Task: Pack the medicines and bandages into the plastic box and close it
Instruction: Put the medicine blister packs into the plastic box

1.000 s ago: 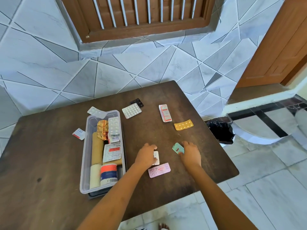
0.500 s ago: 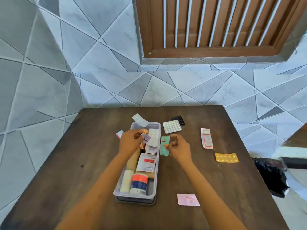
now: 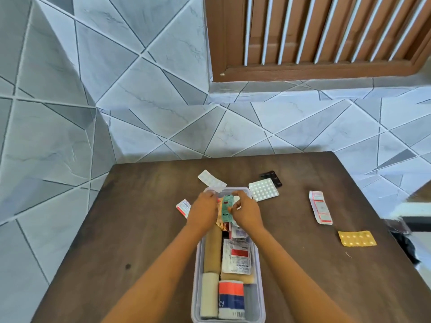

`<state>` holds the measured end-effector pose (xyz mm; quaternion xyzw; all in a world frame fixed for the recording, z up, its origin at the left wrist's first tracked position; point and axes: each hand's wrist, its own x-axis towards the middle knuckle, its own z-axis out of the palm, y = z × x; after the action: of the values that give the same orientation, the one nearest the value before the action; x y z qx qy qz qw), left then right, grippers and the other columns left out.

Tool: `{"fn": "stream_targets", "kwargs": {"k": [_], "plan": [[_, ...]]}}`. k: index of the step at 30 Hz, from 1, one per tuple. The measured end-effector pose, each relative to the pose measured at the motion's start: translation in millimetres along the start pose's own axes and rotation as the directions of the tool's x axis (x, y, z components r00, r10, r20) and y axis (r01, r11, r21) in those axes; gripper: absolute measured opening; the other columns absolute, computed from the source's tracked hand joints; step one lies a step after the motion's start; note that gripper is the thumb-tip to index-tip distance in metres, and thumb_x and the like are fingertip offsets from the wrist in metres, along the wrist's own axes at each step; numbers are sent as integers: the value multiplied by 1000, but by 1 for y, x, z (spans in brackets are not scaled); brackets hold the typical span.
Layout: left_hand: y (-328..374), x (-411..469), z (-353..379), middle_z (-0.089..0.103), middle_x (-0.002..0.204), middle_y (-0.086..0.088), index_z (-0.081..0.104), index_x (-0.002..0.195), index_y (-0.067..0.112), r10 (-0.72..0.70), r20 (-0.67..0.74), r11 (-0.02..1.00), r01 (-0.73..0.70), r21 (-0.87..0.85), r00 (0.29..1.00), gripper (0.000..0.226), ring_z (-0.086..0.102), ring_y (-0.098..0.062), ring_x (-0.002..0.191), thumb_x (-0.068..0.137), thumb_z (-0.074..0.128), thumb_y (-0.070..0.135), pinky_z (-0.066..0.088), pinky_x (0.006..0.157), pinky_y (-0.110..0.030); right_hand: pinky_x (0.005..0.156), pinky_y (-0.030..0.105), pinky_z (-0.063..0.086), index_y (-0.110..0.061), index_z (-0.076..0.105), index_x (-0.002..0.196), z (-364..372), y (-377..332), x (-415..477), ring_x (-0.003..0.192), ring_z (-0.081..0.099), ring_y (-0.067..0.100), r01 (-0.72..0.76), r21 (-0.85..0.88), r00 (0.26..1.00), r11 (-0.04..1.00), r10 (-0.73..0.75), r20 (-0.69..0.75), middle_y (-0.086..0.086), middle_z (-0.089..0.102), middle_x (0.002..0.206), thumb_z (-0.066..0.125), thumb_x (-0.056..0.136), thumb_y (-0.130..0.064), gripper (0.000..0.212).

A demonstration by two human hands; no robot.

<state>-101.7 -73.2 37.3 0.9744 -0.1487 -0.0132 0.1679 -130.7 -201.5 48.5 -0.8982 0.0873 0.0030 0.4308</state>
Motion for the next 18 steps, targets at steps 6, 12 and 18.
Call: {"fn": "stream_targets", "kwargs": {"k": [6,12,18], "plan": [[-6,-4,-1,30,154,-10,34,141,9,98,221,902,-181,391,970,49,12,-24,147,94,39,22,-2,120,-46,75,25,43,-9,49,126,18,4,13,100,63,29,-39,-104,999,994,42,27,18,67,110,54,88,-6,39],[-13,-5,0,57,134,-9,48,132,12,151,158,948,-188,256,976,40,48,-22,129,93,40,16,4,121,-37,89,35,47,-4,54,120,29,2,10,107,57,29,21,-426,997,905,10,70,17,54,123,47,92,-11,30],[-14,-6,-7,73,100,-10,69,99,11,167,37,974,-170,148,985,26,64,-24,99,92,44,14,27,116,-37,87,37,49,-5,55,120,28,3,1,105,55,28,95,-457,995,884,-73,66,16,53,121,48,90,-8,30]]}}
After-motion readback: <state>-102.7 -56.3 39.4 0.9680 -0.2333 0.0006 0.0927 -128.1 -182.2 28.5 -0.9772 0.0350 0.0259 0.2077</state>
